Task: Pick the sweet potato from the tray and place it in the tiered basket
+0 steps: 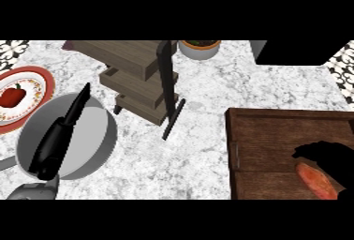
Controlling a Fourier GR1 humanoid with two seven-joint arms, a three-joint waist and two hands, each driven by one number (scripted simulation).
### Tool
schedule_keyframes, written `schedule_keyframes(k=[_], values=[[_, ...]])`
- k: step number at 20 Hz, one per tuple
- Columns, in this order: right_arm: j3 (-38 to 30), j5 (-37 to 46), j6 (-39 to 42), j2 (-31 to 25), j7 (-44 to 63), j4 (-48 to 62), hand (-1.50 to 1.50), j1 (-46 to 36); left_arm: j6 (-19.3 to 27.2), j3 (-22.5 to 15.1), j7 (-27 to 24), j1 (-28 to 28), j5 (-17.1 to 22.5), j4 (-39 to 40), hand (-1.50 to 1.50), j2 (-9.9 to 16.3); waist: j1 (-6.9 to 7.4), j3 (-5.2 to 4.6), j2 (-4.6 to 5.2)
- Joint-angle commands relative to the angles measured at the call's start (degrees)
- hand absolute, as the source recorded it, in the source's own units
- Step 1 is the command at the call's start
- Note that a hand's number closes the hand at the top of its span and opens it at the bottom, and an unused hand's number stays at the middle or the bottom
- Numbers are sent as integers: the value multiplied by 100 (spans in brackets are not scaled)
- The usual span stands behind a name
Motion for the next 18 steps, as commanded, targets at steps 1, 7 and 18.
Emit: schedule_keyframes(k=[1, 7, 18], values=[[-17, -244, -353, 278, -441, 515, 150, 62, -90, 112, -144, 228, 98, -210, 0, 66, 16, 90, 28], [45, -75, -678, 237, -710, -156, 150, 185, -283, 365, 48, -3, 220, -137, 0, 163, -35, 86, 22], [-1831, -131, 589, 1508, 3212, -1893, 150, -244, -124, 231, 170, 265, 28, -303, 0, 43, -279, 41, -73]])
